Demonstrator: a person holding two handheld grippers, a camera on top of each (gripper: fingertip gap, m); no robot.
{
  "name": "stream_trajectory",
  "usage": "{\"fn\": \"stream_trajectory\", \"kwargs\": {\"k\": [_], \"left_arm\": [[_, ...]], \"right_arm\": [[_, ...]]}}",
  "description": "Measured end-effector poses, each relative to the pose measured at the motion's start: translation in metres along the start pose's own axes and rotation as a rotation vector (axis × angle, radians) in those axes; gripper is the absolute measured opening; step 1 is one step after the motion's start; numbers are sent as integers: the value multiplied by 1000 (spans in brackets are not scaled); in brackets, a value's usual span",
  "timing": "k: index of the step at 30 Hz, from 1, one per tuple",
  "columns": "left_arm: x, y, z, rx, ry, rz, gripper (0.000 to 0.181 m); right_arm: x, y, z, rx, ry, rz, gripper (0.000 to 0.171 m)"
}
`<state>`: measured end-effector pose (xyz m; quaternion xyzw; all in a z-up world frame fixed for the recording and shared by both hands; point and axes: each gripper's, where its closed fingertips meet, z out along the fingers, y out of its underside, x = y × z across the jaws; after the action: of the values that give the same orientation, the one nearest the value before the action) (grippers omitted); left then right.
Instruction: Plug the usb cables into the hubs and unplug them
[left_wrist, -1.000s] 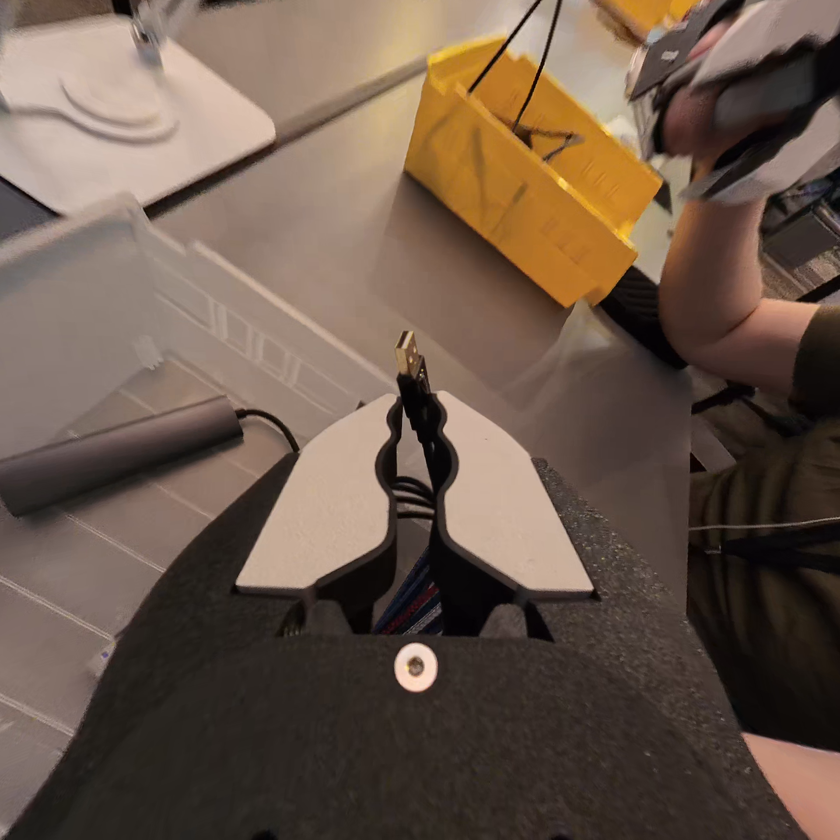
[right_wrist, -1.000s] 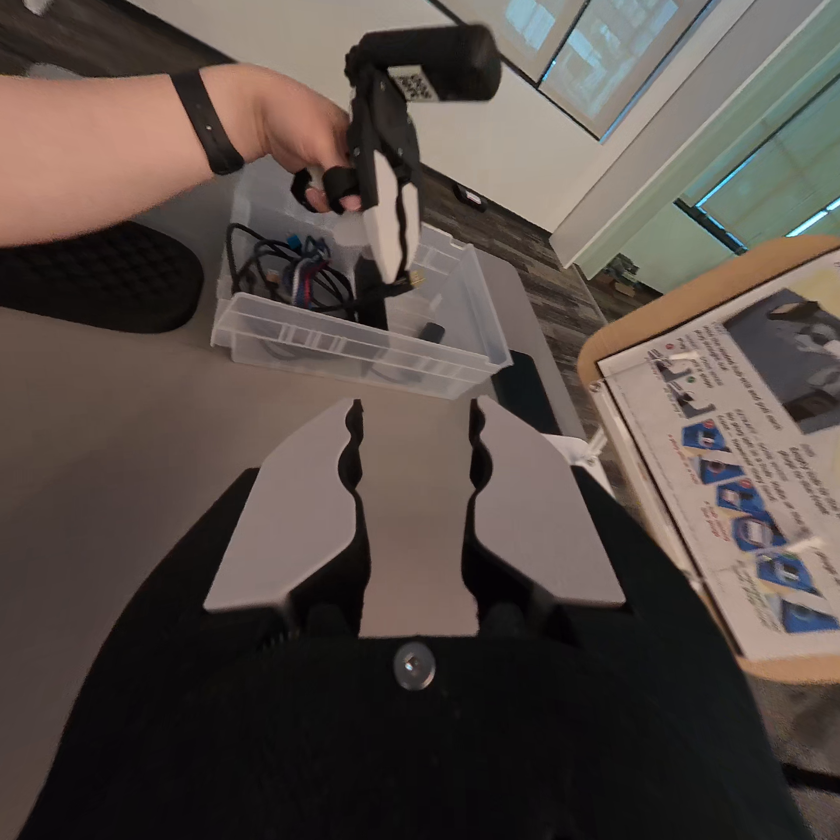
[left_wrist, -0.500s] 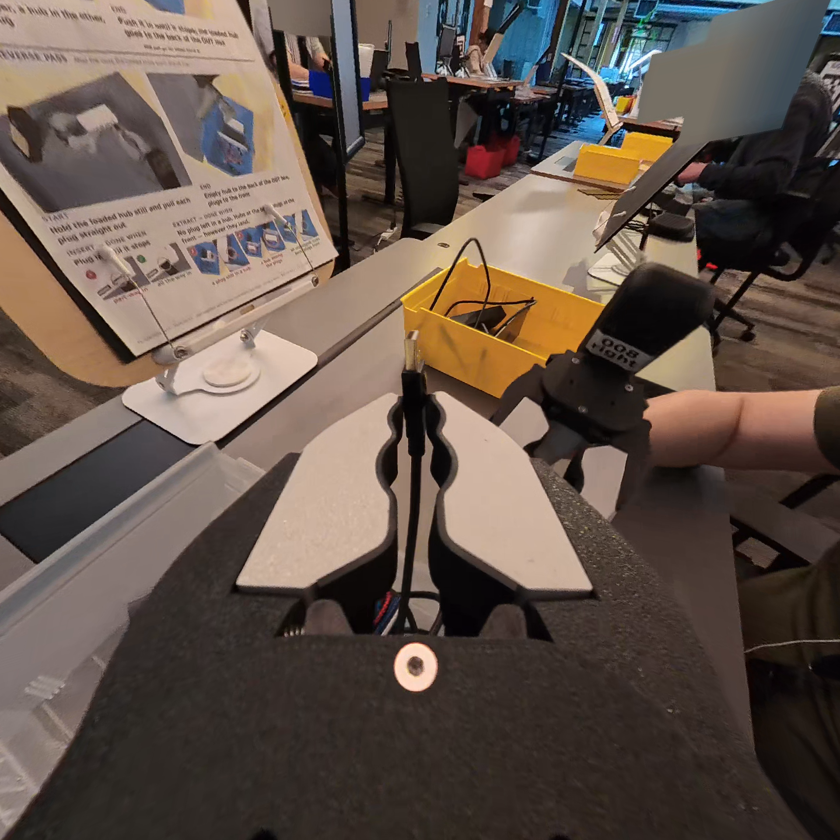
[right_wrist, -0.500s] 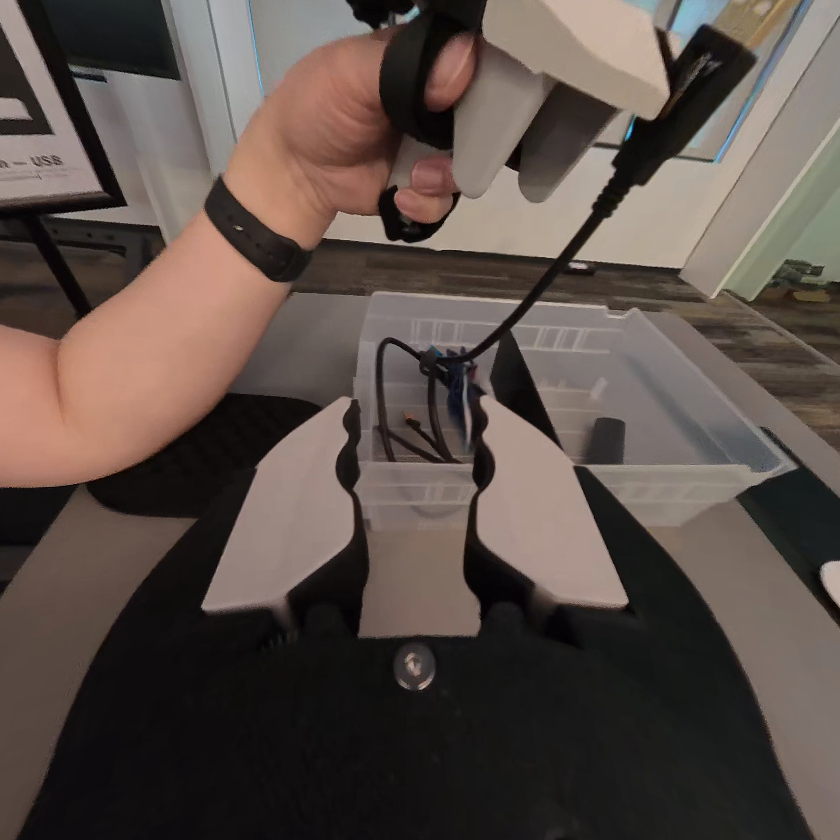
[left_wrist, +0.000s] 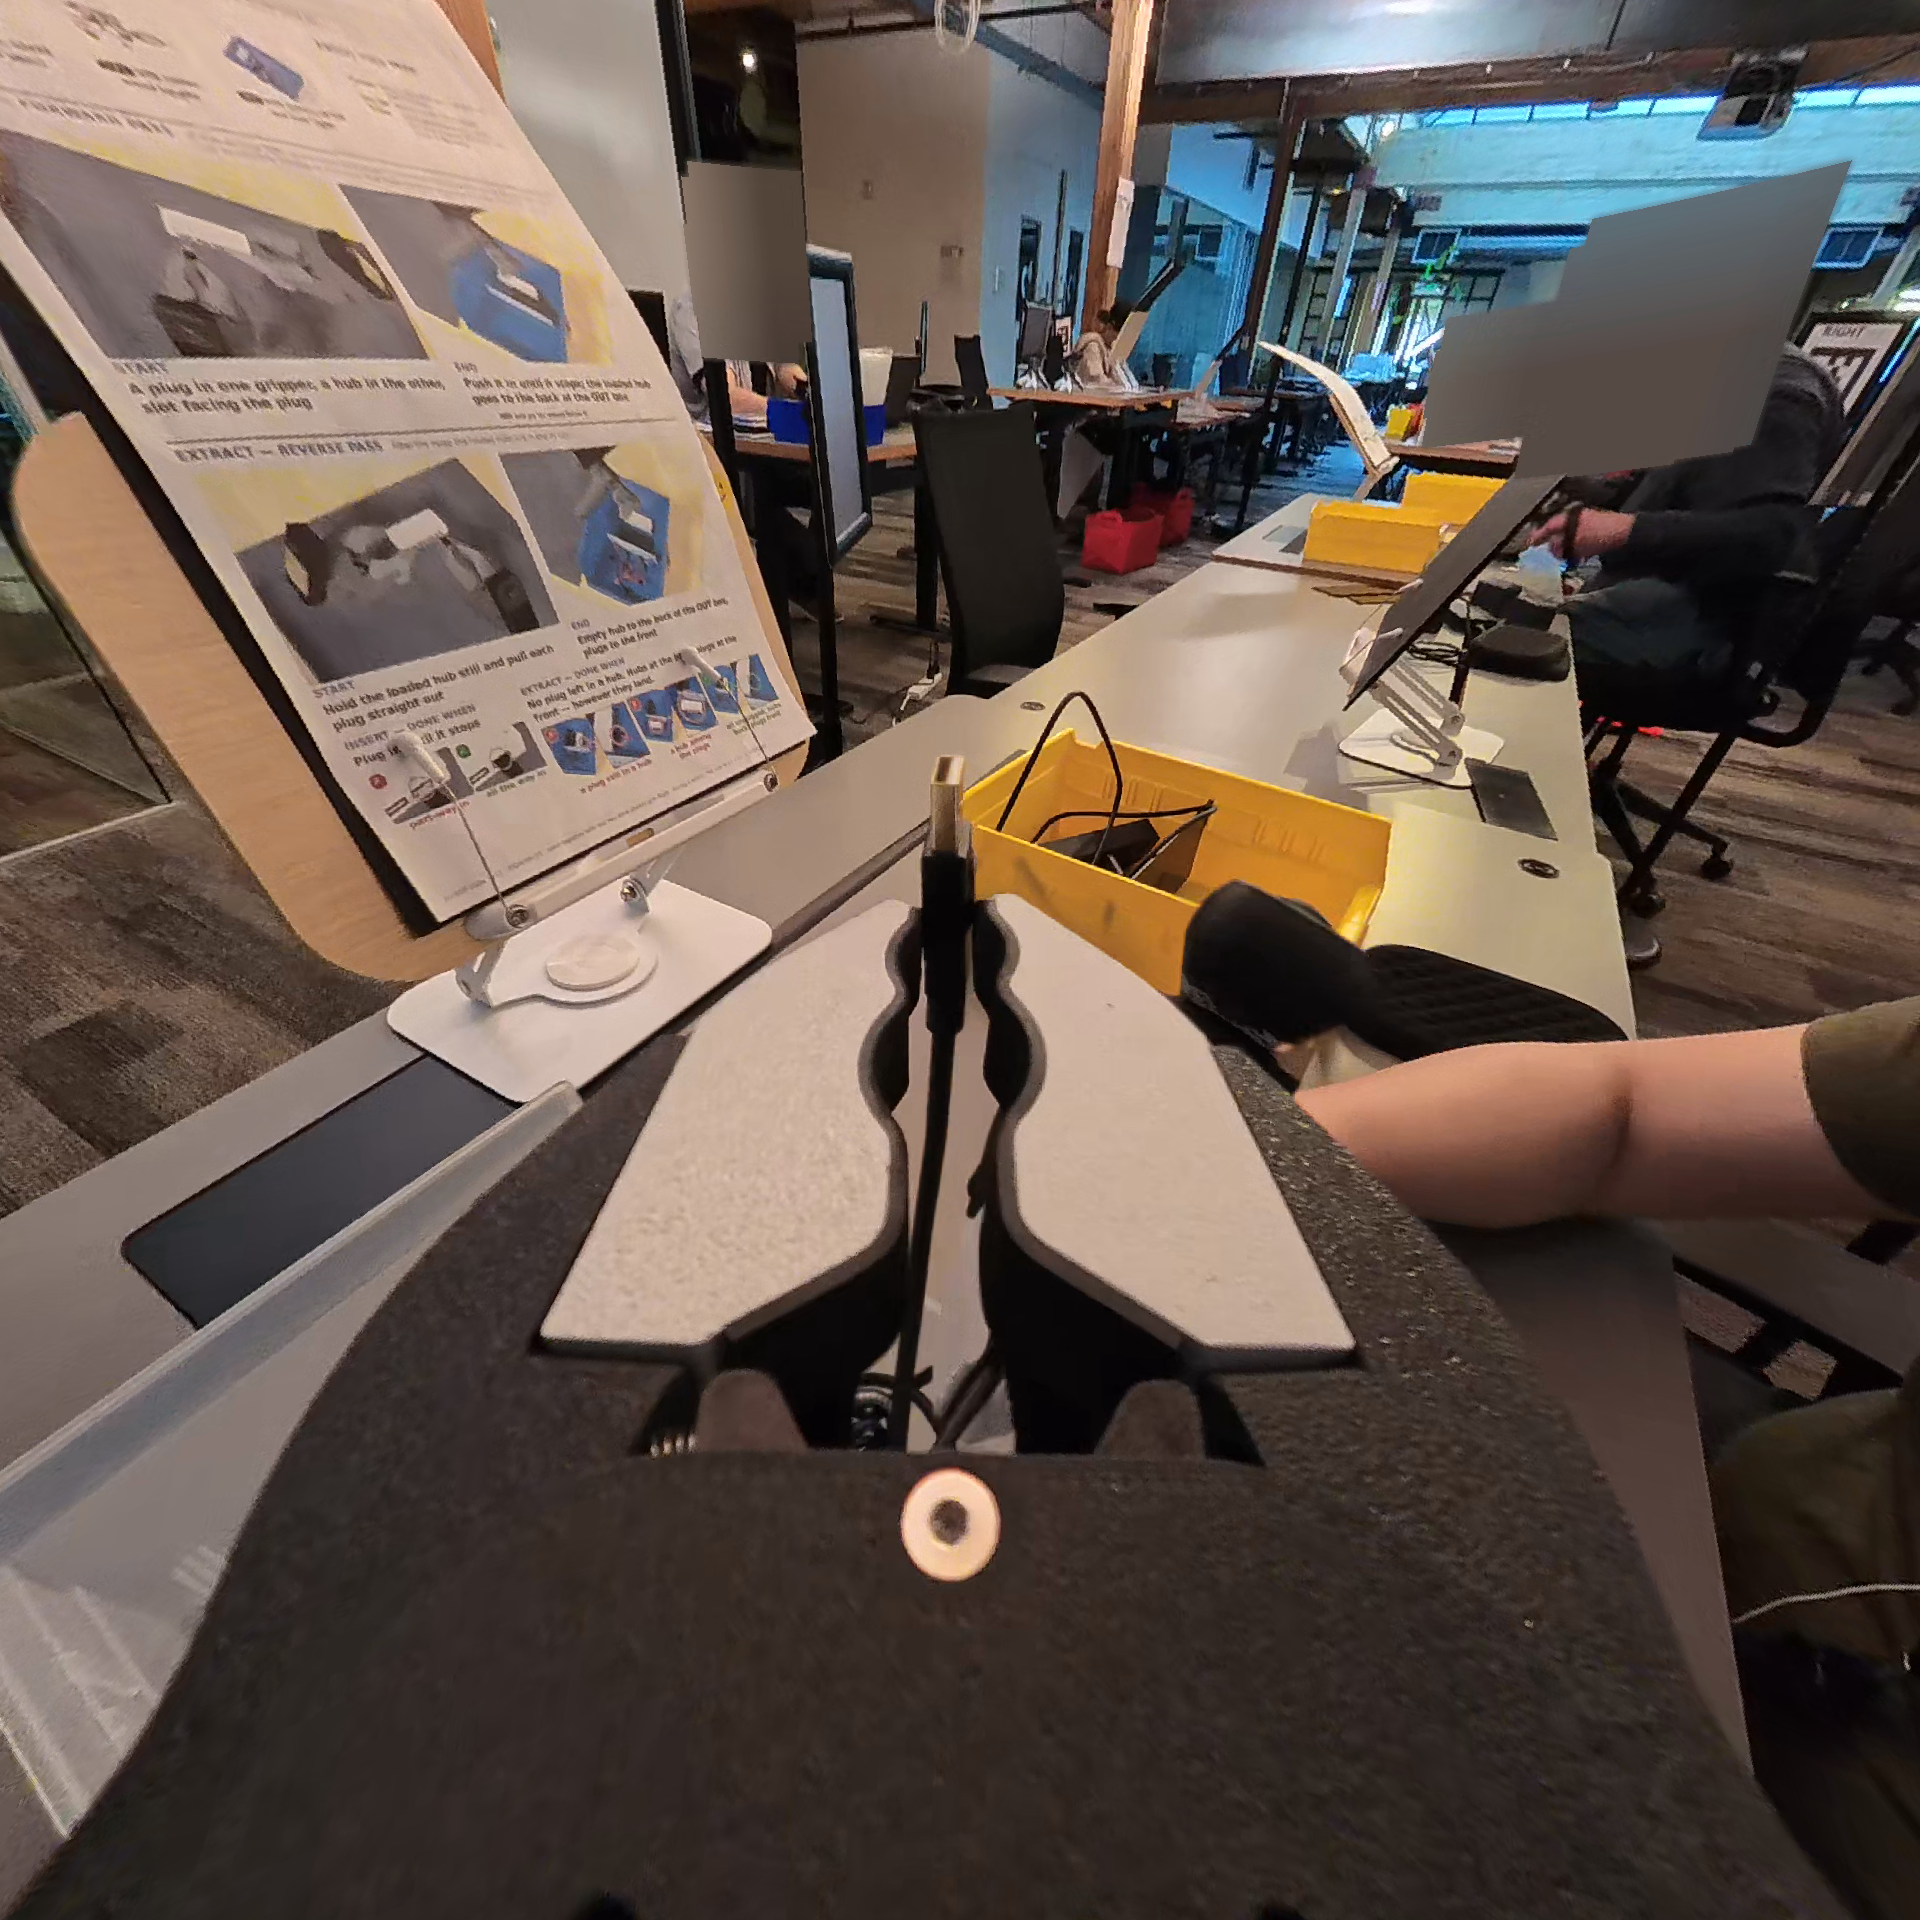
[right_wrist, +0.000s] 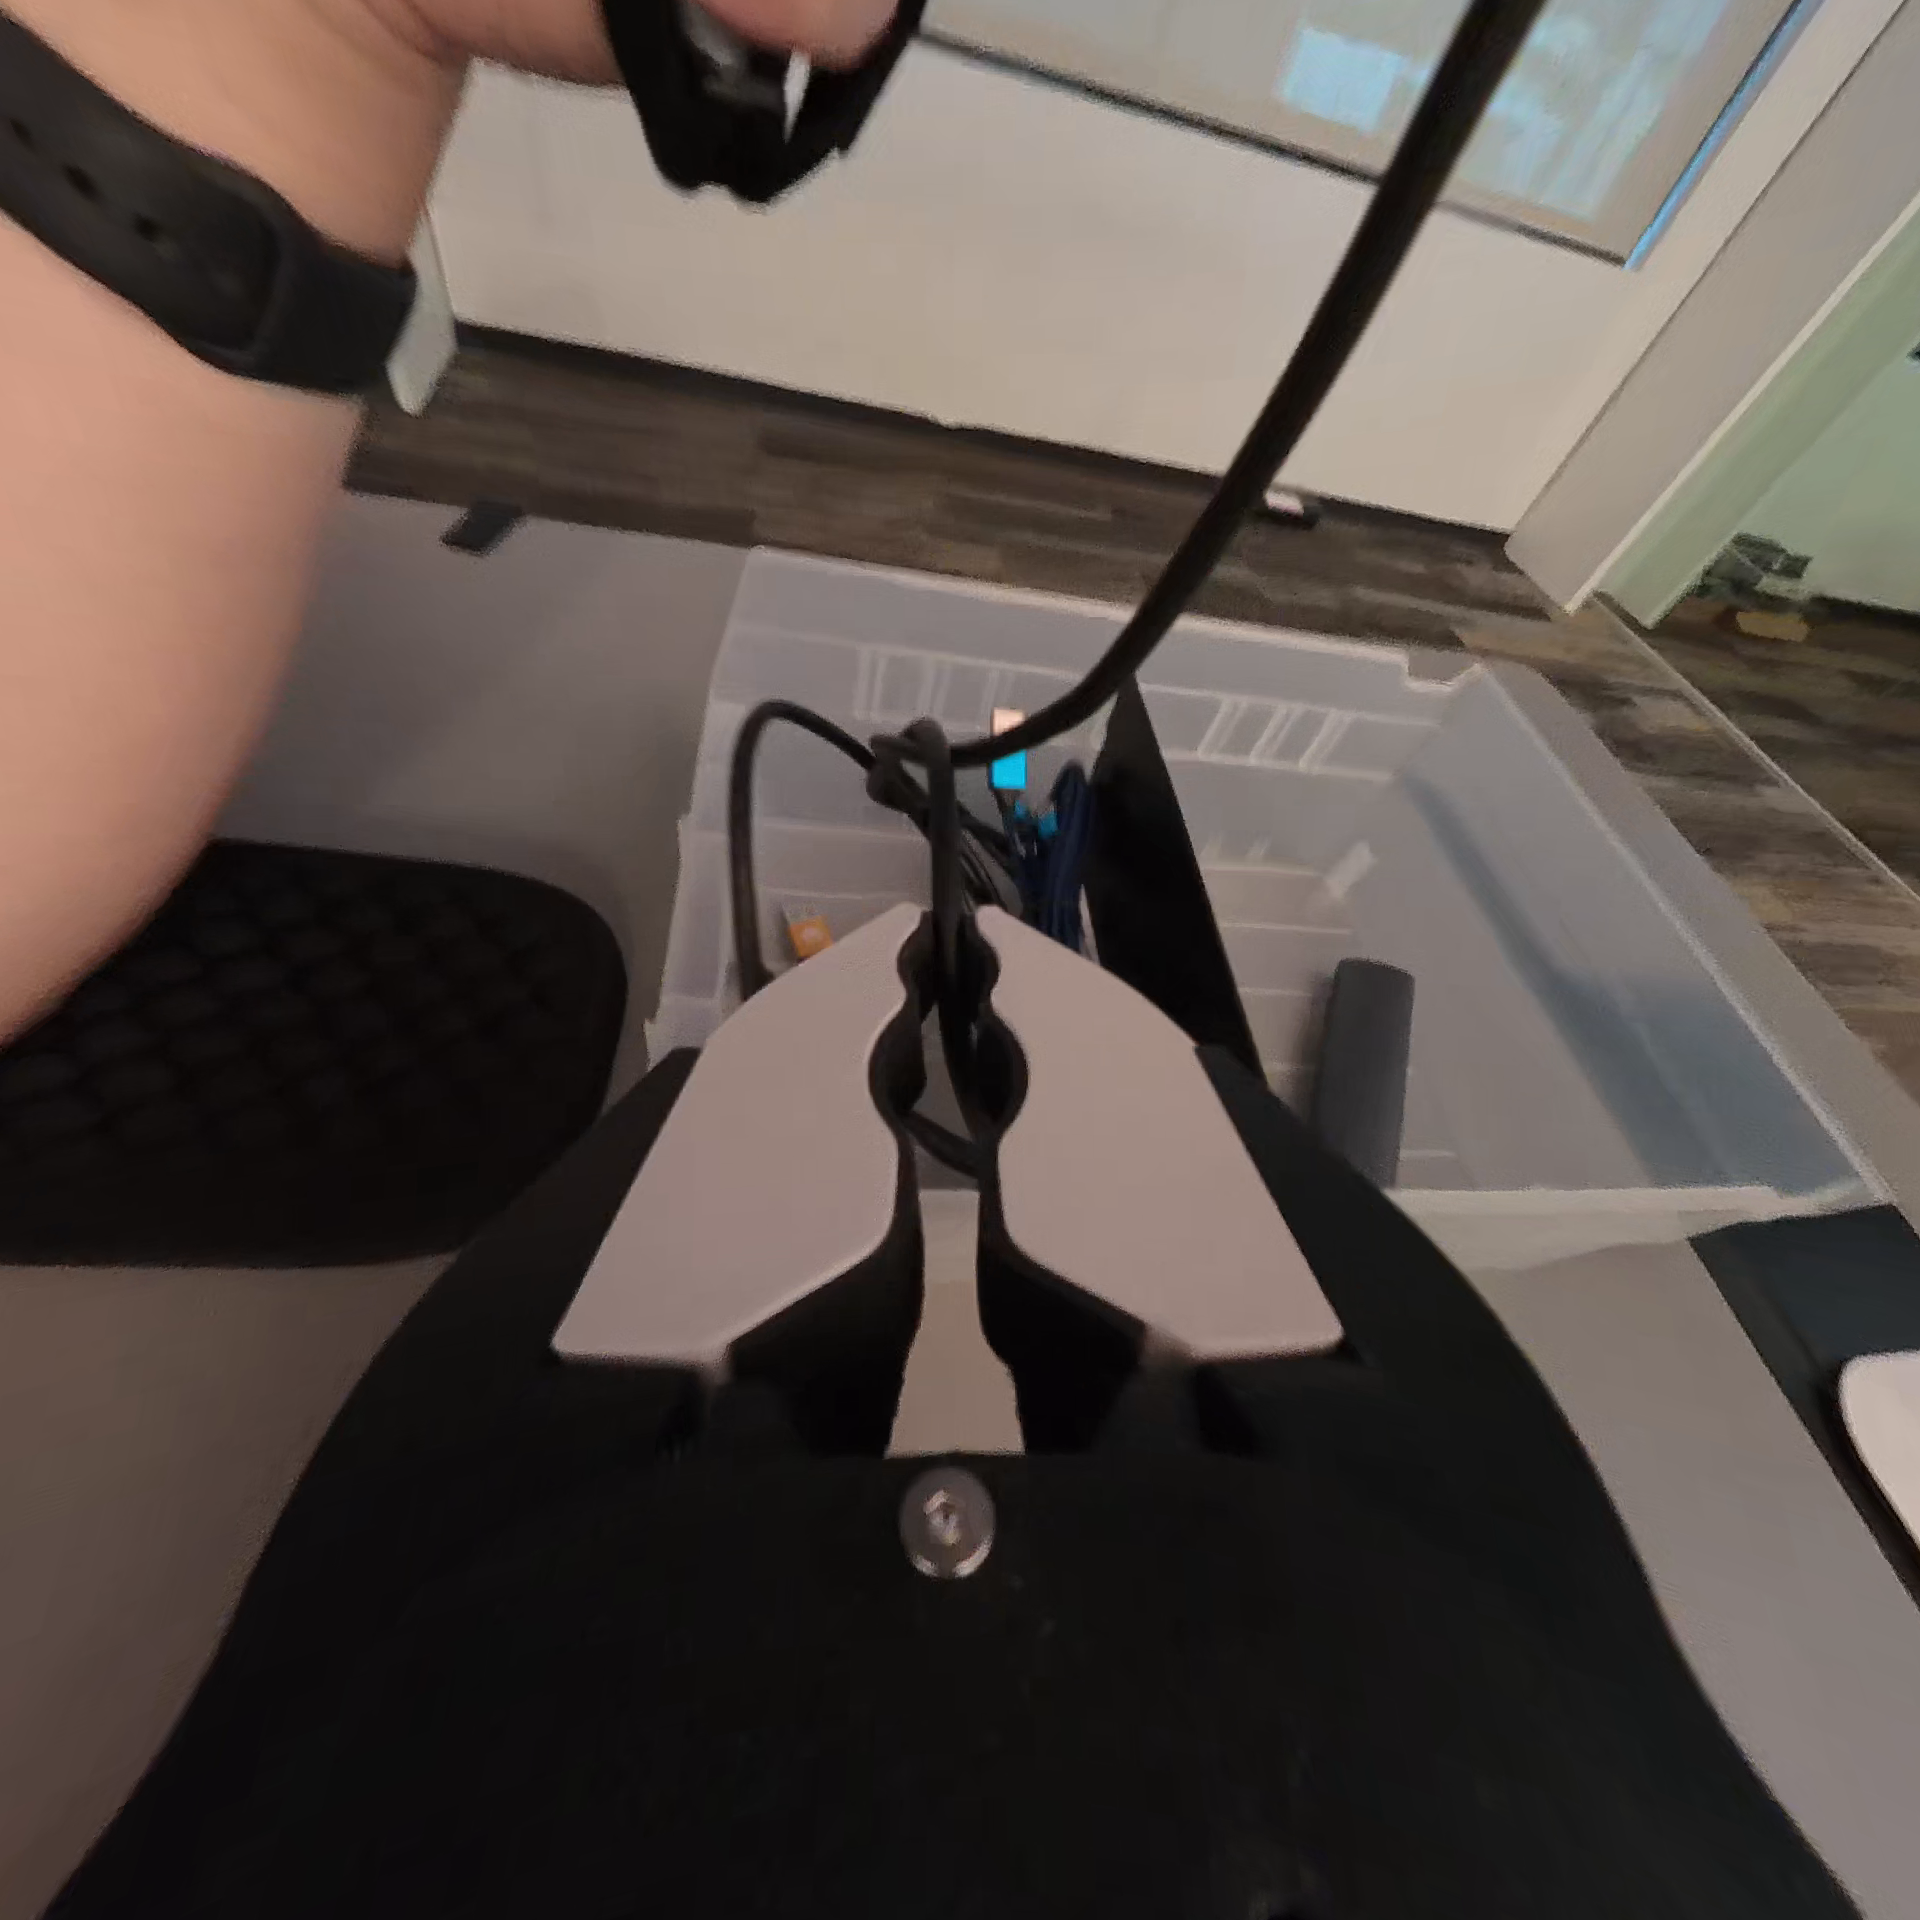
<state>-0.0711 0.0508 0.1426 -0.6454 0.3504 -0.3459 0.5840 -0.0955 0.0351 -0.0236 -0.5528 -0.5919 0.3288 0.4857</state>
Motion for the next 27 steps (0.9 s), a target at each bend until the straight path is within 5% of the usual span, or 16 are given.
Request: {"fn": "stream_trajectory", "kwargs": {"k": [10,16,27], "left_arm": [[1,-33,-36,163,-94,-22,25],[-6,-51,-71,236,-372,89,30],[-14,-40,-79,202,-375,1,30]], "right_arm": [[12,-56,1,110,-93,100,3],[38,-94,-10,141,-87,111,3],[65,-165,-65,232,-38,59,3]]}}
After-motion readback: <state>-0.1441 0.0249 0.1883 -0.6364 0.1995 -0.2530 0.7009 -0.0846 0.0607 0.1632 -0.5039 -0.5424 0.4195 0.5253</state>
